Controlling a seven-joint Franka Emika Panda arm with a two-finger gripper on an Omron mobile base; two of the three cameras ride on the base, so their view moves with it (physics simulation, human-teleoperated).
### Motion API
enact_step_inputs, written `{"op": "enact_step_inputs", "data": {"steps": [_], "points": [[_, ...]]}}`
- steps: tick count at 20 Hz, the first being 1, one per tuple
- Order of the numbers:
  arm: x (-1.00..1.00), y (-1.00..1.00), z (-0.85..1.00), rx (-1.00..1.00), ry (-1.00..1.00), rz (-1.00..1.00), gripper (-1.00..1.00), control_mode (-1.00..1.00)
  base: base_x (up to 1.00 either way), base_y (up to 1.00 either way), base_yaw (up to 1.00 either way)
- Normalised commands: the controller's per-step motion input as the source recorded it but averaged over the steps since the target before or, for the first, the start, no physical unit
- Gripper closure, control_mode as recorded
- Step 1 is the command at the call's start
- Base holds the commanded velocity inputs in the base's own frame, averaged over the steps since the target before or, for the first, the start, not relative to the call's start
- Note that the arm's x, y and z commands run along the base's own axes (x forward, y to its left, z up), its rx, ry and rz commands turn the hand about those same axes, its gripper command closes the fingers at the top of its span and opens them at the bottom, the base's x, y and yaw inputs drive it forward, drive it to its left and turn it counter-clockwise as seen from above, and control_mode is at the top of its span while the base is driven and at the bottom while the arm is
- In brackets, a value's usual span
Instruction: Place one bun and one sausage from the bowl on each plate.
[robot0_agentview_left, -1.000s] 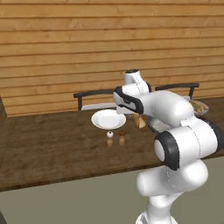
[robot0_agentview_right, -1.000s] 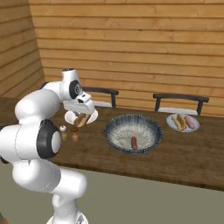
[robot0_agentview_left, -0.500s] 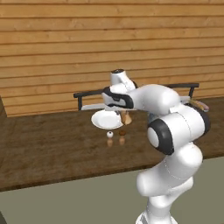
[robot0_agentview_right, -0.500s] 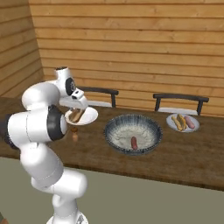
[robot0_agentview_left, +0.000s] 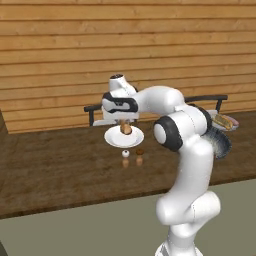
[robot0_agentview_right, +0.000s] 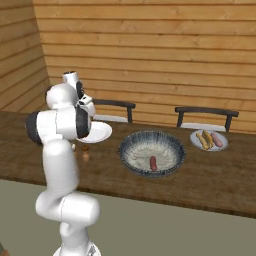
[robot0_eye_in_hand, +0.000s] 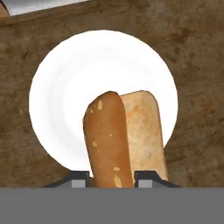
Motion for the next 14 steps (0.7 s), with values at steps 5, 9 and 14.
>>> {"op": "enact_step_inputs", "data": {"steps": [5,9,14], "points": [[0.68,0.17,-0.47,0.09,0.05,0.00,1.00,-1.00,0.00,0.00,0.00],[0.27,0.29,-0.62,0.07,0.05,0.00,1.00,-1.00,0.00,0.00,0.00],[0.06,0.04,-0.20,0.00,0.00,-0.01,1.00,-1.00,0.00,0.00,0.00]]}}
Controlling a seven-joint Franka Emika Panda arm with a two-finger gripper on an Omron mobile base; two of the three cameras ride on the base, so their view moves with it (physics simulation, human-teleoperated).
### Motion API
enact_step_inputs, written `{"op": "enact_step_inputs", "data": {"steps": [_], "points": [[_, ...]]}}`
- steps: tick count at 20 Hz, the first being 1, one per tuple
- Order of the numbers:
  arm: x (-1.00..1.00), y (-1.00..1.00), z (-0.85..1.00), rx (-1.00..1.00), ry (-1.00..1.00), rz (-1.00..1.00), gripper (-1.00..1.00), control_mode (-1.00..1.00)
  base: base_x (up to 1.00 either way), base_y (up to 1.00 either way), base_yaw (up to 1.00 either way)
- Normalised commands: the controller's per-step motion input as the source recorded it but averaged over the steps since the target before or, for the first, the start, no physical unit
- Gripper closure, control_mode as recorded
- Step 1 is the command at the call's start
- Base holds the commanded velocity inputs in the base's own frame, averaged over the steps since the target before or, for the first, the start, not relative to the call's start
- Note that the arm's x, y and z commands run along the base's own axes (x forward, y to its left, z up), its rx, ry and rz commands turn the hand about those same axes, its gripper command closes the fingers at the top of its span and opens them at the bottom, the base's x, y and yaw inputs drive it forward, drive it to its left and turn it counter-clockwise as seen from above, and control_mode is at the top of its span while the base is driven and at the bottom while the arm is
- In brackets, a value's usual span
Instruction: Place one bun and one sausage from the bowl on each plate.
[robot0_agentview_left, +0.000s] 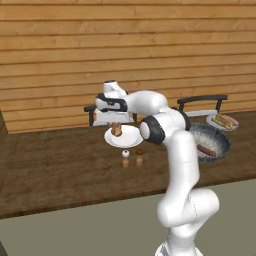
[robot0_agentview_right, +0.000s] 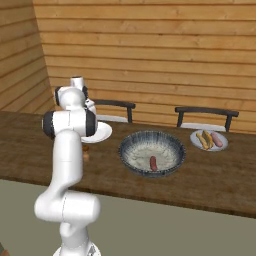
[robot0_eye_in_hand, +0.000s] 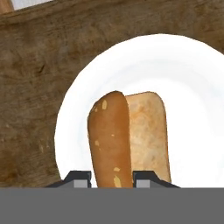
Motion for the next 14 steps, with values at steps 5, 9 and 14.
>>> {"op": "enact_step_inputs", "data": {"steps": [5,9,14], "points": [[0.00,0.00,-0.15,0.00,-0.04,0.00,1.00,-1.00,0.00,0.00,0.00],[-0.03,0.00,-0.11,0.00,-0.03,0.00,-1.00,-1.00,0.00,0.00,0.00],[-0.09,0.00,-0.02,0.00,-0.05,-0.01,-1.00,-1.00,0.00,0.00,0.00]]}}
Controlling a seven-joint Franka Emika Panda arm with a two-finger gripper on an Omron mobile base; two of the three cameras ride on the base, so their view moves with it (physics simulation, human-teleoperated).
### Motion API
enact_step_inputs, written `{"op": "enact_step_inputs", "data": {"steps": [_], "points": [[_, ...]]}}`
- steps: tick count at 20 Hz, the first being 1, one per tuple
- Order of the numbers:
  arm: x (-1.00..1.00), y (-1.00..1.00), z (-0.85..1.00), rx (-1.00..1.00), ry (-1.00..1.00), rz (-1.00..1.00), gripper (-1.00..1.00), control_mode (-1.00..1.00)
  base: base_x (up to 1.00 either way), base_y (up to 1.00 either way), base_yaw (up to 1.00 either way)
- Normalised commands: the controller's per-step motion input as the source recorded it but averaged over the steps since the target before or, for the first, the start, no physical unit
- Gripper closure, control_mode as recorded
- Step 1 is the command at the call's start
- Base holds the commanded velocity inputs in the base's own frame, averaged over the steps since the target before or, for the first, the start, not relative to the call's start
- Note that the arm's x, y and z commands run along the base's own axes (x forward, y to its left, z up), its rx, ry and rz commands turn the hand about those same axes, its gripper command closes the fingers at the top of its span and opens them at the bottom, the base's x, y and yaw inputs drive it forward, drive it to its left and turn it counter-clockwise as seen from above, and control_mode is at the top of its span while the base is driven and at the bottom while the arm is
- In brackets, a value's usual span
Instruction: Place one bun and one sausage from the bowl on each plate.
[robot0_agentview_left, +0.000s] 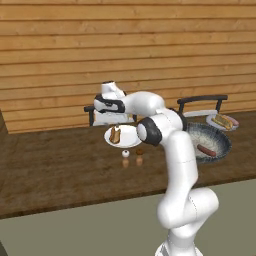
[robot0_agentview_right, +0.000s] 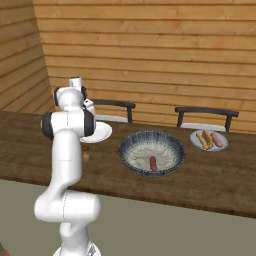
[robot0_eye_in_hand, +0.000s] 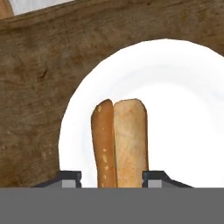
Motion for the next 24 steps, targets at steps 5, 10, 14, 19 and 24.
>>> {"op": "enact_step_inputs", "data": {"steps": [5,10,14,19,24], "points": [[-0.02,0.00,-0.02,0.02,-0.06,-0.01,-1.00,-1.00,0.00,0.00,0.00],[-0.15,-0.13,0.15,0.00,-0.01,0.00,-1.00,-1.00,0.00,0.00,0.00],[-0.84,-0.71,0.40,-0.03,-0.12,0.00,-1.00,-1.00,0.00,0.00,0.00],[-0.90,-0.70,0.63,-0.11,-0.12,0.07,-1.00,-1.00,0.00,0.00,0.00],[-1.00,-0.78,0.92,-0.02,-0.10,0.17,-1.00,-1.00,0.00,0.00,0.00]]}}
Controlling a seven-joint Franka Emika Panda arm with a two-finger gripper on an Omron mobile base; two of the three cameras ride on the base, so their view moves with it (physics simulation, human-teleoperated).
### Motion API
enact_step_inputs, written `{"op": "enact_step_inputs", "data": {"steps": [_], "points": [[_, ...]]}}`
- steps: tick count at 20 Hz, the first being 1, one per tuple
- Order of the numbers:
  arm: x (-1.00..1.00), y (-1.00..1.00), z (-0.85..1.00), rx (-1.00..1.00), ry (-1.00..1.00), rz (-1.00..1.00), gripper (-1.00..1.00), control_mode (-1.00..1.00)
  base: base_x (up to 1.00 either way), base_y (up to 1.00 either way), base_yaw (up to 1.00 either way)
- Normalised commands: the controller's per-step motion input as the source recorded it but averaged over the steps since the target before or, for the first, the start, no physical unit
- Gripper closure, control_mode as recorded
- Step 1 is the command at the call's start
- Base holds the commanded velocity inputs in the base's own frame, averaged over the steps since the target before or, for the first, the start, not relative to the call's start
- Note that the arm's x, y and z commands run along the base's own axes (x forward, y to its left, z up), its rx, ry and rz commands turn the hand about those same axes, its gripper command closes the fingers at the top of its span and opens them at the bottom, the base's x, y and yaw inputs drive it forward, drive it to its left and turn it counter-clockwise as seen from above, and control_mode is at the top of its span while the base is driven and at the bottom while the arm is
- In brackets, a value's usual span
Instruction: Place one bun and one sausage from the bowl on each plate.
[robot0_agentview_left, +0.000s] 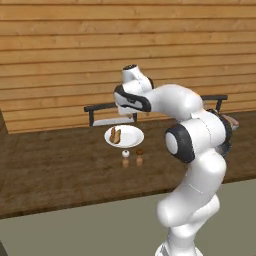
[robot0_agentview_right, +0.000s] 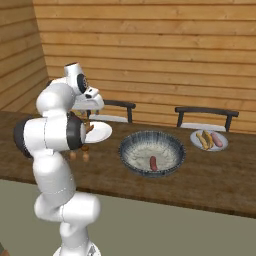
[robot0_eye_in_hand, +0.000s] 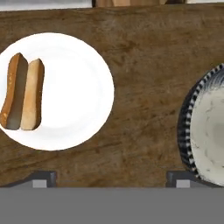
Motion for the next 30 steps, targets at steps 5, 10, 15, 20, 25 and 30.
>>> {"op": "enact_step_inputs", "data": {"steps": [5,10,15,20,25,30], "points": [[-1.00,-0.67,0.85,-0.01,-0.08,0.17,-1.00,-1.00,0.00,0.00,0.00],[-0.40,-0.88,0.71,0.00,0.03,0.12,-1.00,-1.00,0.00,0.00,0.00],[-0.34,-0.90,0.27,0.00,0.13,0.03,-1.00,-1.00,0.00,0.00,0.00],[-0.10,-0.90,-0.22,0.00,0.21,0.00,-1.00,-1.00,0.00,0.00,0.00],[0.05,-0.84,-0.34,0.00,0.27,-0.03,-1.00,-1.00,0.00,0.00,0.00],[-0.03,-0.23,-0.40,0.07,0.08,-0.02,-1.00,-1.00,0.00,0.00,0.00]]}}
